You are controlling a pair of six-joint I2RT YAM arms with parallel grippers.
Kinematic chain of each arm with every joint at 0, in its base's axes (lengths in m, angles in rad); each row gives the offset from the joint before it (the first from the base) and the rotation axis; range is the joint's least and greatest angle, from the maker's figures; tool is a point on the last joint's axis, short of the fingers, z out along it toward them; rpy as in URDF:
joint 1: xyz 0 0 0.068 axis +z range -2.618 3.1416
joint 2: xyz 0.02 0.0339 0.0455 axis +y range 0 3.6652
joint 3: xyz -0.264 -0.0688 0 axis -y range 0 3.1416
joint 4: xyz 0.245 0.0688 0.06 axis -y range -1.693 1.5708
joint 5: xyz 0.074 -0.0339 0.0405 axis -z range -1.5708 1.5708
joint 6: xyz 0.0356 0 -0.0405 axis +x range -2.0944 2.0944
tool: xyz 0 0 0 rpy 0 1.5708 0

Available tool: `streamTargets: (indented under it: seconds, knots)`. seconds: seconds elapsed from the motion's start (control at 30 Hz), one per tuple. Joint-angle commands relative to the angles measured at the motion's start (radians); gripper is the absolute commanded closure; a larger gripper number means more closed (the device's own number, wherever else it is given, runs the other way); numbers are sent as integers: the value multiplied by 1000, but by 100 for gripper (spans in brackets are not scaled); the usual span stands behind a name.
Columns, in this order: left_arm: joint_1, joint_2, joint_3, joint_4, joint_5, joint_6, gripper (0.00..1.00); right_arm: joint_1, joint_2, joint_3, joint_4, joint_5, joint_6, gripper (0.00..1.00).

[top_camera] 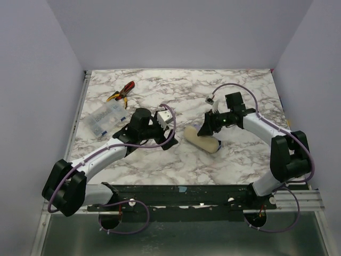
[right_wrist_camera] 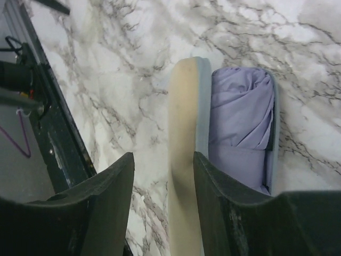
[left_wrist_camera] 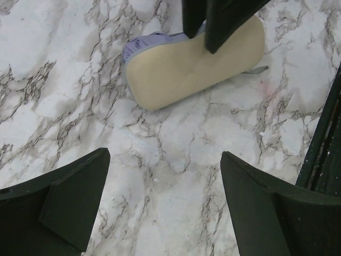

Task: Open the umbrella

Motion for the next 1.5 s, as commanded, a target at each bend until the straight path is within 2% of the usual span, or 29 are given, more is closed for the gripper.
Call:
streamTargets:
  seconds: [0.0, 0.2, 0.5, 0.63, 0.73, 0.83, 0.9, 1.0, 1.13, 1.3, 1.47]
  knots:
    - [37, -35, -13, -24, 26, -24, 13, 23, -27, 22, -143, -119, -126, 48]
    - [42, -40, -15, -18, 26, -45, 14, 90, -23, 8, -247, -151, -217, 49]
    - [43, -40, -16, -24, 19, -35, 14, 246, -111, -55, -340, -27, -400, 36]
    - [45, -54, -12, -37, 15, -11, 14, 255, -154, -81, -354, 73, -461, 32]
    - [46, -75, -16, -72, 13, 16, 14, 256, -176, -37, -469, 70, -601, 33]
    - [46, -108, -29, -88, 8, 42, 14, 238, -201, 71, -451, 92, -489, 33]
    - [47, -130, -37, -100, 3, 53, 14, 208, -208, 128, -368, 102, -371, 36]
    - [48, -157, -52, -117, -8, 66, 14, 168, -169, 182, -222, 210, -248, 43]
    - [49, -187, -65, -132, -15, 81, 14, 163, -71, 200, -155, 408, -284, 52]
    - [51, -205, -75, -135, -32, 92, 14, 164, -1, 154, -119, 498, -412, 53]
    - [52, -221, -88, -134, -41, 100, 14, 201, -26, 103, -183, 447, -455, 37]
